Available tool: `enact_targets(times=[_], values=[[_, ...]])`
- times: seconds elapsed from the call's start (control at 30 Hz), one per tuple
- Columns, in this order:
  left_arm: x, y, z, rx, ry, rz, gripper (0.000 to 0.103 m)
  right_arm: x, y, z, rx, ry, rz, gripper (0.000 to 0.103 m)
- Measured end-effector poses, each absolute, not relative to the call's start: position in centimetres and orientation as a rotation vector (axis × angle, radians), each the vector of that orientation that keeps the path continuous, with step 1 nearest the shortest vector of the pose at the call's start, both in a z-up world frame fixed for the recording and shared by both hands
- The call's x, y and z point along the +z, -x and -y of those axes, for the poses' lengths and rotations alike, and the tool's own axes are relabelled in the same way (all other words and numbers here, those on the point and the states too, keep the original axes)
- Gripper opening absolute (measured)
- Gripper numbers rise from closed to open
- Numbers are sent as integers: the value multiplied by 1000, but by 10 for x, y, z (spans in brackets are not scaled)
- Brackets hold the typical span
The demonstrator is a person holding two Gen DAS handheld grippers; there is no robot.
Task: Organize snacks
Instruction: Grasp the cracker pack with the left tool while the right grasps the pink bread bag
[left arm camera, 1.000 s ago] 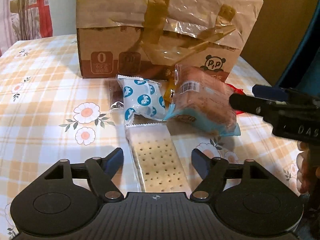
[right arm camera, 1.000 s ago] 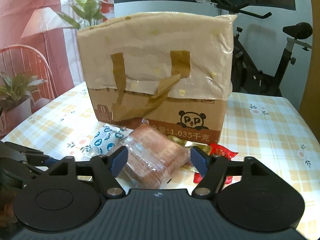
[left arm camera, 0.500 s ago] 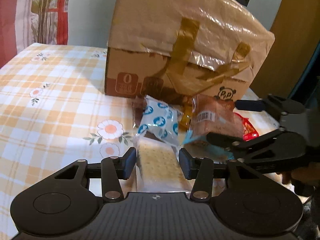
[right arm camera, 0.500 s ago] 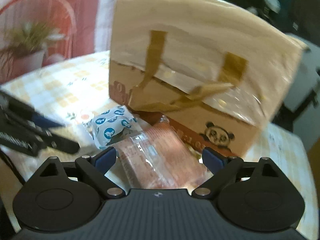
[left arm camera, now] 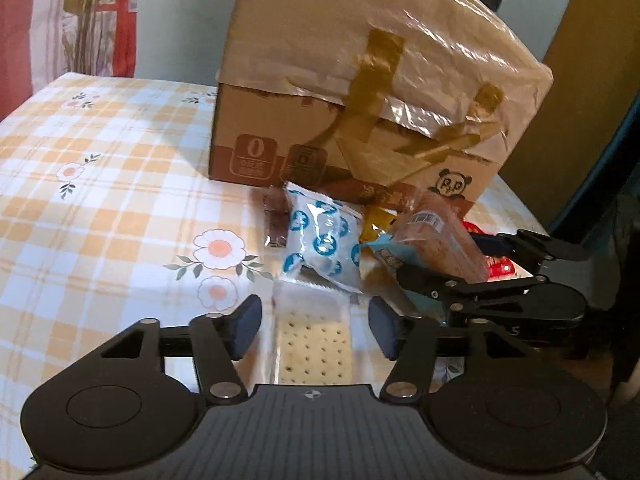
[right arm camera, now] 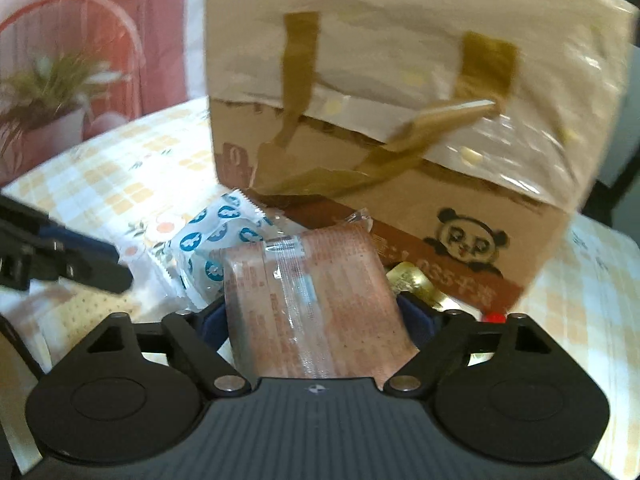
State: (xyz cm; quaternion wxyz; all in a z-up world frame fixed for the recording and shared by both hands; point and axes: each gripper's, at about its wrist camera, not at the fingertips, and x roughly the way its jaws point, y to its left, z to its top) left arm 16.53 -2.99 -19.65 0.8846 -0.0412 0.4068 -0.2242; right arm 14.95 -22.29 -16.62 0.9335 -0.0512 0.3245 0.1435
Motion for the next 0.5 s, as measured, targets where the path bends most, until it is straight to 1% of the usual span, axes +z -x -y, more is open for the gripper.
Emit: enact_targets(times=[0.17,0.4,0.43,0.47,0.5], values=[[-208,-165,43,-456,10,-904,63,-168,-130,224,222,27,-622,83],[-210,-162,50,-444,-49,-888,63,-173,-123,220,210,39,-587,81],[-210,-162,53,-440,-65,-886,62,-173,-123,219,210,43,-585,81],[-210,-161,54,-434,-83,-883,50,-174,-123,218,210,46,-584,81],[-210,-161,55,-430,-99,-878,48,-174,-123,218,211,46,-582,81]])
